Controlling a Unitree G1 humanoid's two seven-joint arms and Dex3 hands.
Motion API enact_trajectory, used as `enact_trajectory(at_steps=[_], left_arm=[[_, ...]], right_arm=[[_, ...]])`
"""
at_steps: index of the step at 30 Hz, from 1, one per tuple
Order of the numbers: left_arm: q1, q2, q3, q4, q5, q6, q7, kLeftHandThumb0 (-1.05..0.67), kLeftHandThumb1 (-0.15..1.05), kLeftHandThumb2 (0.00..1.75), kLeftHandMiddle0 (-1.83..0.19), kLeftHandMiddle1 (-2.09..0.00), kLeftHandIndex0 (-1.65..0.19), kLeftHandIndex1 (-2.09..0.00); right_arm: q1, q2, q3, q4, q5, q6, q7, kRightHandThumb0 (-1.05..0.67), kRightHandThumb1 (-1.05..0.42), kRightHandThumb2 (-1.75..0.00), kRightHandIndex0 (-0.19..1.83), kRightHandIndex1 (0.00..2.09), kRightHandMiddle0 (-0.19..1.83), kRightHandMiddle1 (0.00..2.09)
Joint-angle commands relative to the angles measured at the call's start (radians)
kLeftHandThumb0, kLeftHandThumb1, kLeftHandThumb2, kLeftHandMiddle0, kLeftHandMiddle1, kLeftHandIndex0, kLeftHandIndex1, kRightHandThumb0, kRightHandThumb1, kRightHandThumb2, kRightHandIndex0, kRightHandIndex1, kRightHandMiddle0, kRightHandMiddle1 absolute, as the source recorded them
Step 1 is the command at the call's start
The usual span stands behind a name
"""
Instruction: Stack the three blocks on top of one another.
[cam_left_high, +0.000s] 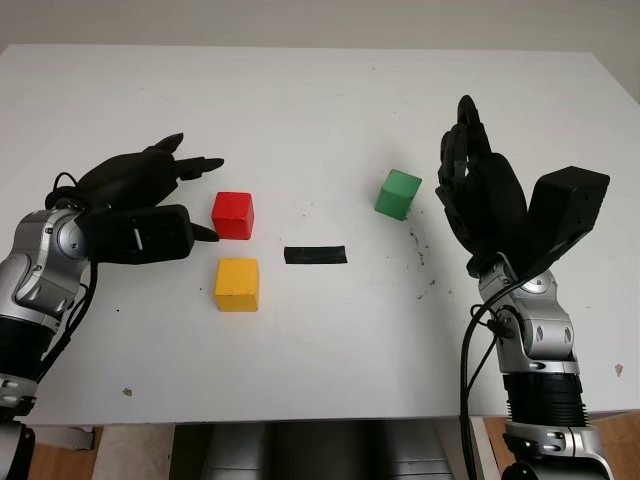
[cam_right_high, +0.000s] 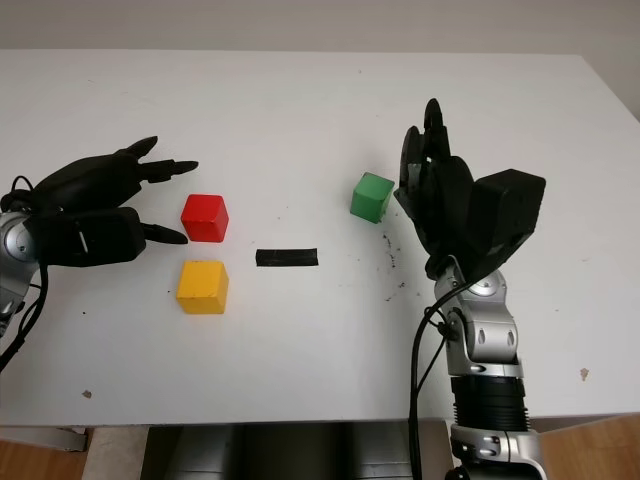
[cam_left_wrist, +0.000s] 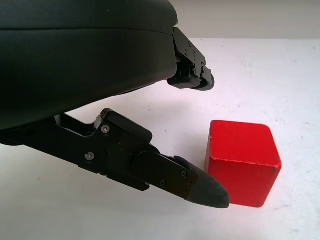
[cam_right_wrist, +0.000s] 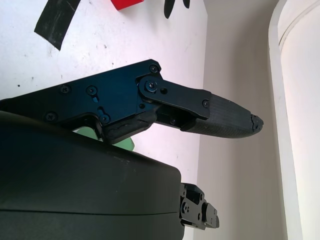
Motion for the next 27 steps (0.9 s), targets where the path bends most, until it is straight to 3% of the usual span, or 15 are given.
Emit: enact_trajectory(at_steps=[1,27], left_arm=[[-0.024,0.017,-0.011,-0.006,0.012,-0.001,-0.01,-0.76,0.93,0.05,0.12,-0.06,-0.32,-0.07],[-0.05,-0.002,-0.044,0.032,0.032,-0.081,-0.005,-0.77,0.95,0.06,0.09,-0.06,-0.37,-0.06]], right_arm=[[0.011,0.008,0.0,-0.022,-0.002,0.003,-0.007,-0.77,-1.05,-0.7,-0.19,0.0,-0.19,0.0],[0.021,0.027,0.006,-0.032,-0.002,0.007,-0.023,-0.77,-1.05,-0.67,-0.19,0.0,-0.19,0.0]])
